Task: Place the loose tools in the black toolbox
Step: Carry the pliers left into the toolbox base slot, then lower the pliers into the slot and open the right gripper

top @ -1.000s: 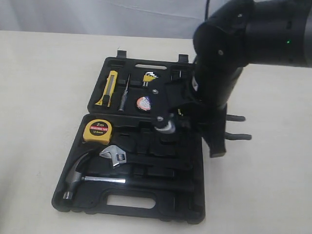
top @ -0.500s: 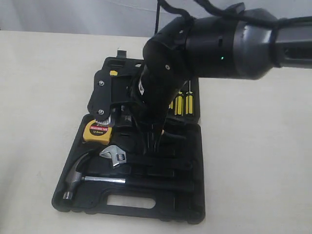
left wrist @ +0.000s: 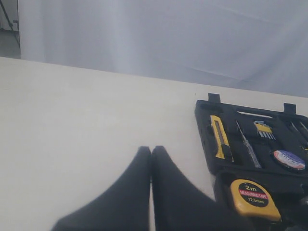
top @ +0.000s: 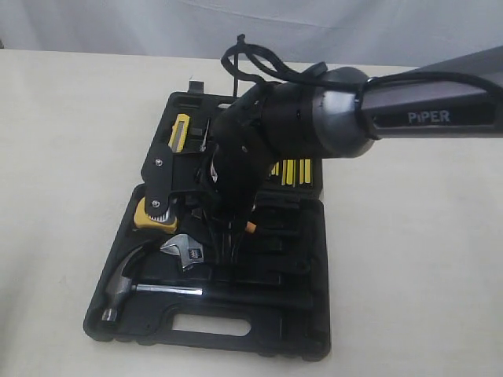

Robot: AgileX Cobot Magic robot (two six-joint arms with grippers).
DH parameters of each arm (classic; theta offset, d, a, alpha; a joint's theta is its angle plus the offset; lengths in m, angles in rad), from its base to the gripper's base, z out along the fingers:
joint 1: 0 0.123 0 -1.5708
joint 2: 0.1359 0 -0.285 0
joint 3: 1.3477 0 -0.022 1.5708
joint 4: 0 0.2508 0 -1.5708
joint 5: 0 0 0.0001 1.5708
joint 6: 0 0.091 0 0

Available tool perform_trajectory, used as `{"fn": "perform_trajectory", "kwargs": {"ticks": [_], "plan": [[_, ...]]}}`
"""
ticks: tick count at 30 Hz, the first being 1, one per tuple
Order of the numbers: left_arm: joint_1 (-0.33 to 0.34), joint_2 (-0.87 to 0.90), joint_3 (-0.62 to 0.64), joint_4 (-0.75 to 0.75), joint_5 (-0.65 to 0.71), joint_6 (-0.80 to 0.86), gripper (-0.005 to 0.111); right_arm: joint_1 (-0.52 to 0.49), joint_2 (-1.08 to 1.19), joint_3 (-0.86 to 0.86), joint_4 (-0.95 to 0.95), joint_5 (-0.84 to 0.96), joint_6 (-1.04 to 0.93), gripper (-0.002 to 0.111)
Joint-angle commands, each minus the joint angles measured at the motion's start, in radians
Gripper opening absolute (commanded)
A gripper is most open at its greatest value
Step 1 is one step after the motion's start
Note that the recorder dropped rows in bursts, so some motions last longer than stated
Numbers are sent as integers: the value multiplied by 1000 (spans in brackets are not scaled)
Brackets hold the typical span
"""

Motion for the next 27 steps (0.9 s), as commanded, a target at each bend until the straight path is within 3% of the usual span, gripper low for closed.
{"fn": "perform_trajectory", "kwargs": {"ticks": [1, 8, 10, 17, 20, 22, 26, 27], "plan": [[-6, 4, -5, -8, 3, 0, 0, -1, 9, -3, -16, 4, 45, 10], [-6, 4, -5, -8, 3, 0, 0, -1, 9, -3, -19, 1, 109, 63], [-6, 4, -5, -8, 3, 0, 0, -1, 9, -3, -19, 4, 130, 67], [-6, 4, -5, -8, 3, 0, 0, -1, -2, -3, -50, 12, 138, 67], [-6, 4, -5, -8, 3, 0, 0, -1, -21, -8, -57, 43, 140, 56], [-6, 4, -5, -8, 3, 0, 0, -1, -33, -18, -57, 92, 140, 41], [-6, 4, -5, -8, 3, 0, 0, -1, -67, -20, -59, 178, 153, 0], [-6, 4, -5, -8, 3, 0, 0, -3, -69, -20, -64, 184, 170, 0]]}}
